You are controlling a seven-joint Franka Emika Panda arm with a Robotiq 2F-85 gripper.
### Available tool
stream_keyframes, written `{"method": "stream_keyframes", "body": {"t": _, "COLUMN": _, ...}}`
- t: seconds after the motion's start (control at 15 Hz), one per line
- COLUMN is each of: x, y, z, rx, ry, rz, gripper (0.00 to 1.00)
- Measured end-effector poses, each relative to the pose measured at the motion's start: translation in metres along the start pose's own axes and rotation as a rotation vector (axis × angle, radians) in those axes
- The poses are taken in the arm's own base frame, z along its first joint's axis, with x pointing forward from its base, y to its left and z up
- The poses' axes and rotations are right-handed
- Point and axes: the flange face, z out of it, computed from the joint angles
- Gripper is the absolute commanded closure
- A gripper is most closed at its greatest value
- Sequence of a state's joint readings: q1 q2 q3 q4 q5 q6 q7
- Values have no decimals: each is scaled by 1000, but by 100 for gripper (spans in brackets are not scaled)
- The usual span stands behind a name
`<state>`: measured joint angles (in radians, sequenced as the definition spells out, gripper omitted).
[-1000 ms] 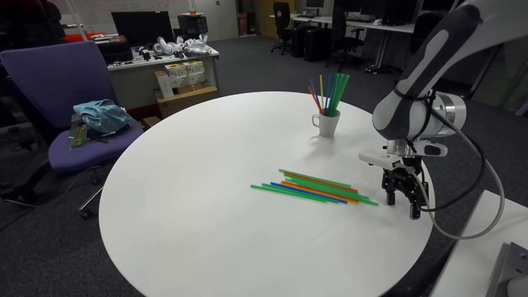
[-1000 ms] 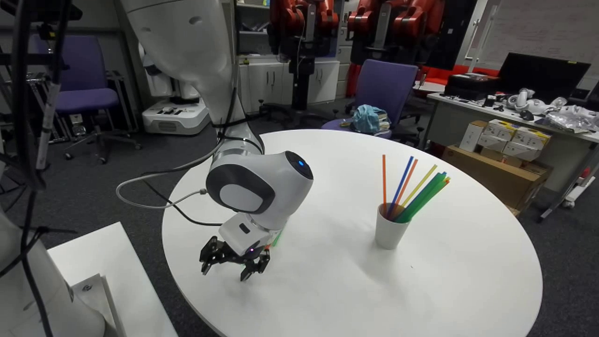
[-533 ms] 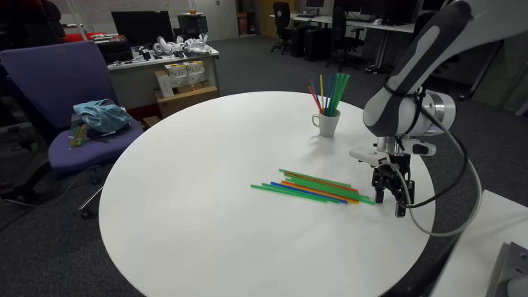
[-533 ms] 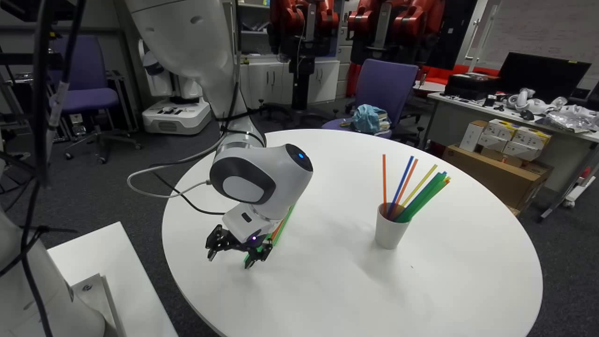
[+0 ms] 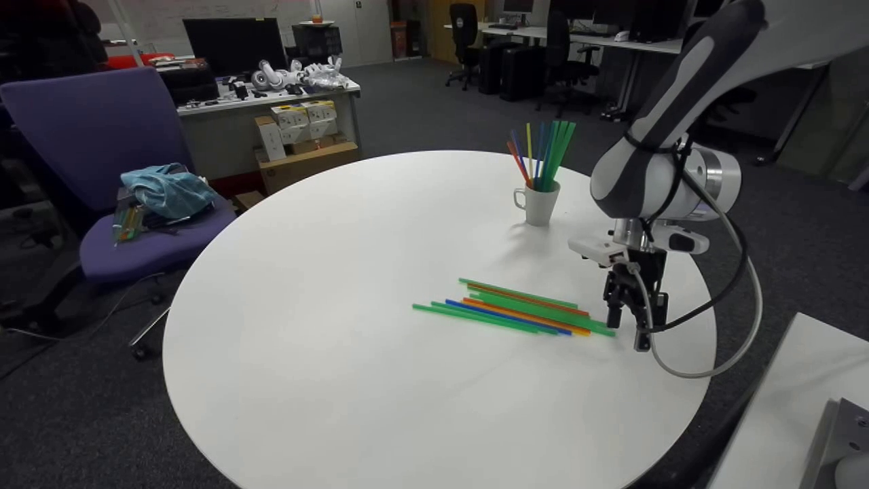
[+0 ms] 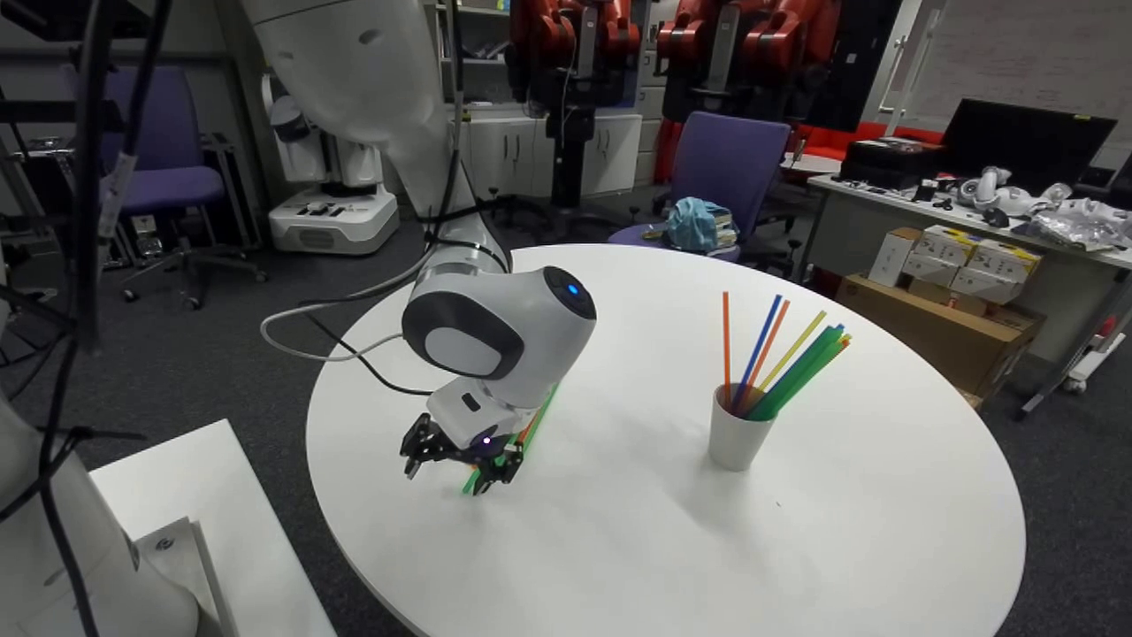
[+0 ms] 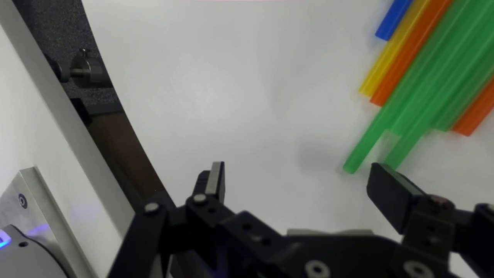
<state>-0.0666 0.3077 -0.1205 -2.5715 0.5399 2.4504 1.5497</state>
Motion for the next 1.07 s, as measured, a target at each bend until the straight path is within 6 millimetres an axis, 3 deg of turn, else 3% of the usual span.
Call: {"method": "stream_keyframes", "body": {"t": 1.07, "x": 5, "y": 0, "z": 6, "rx": -38, "ry": 18, "rz": 2, "gripper": 0}}
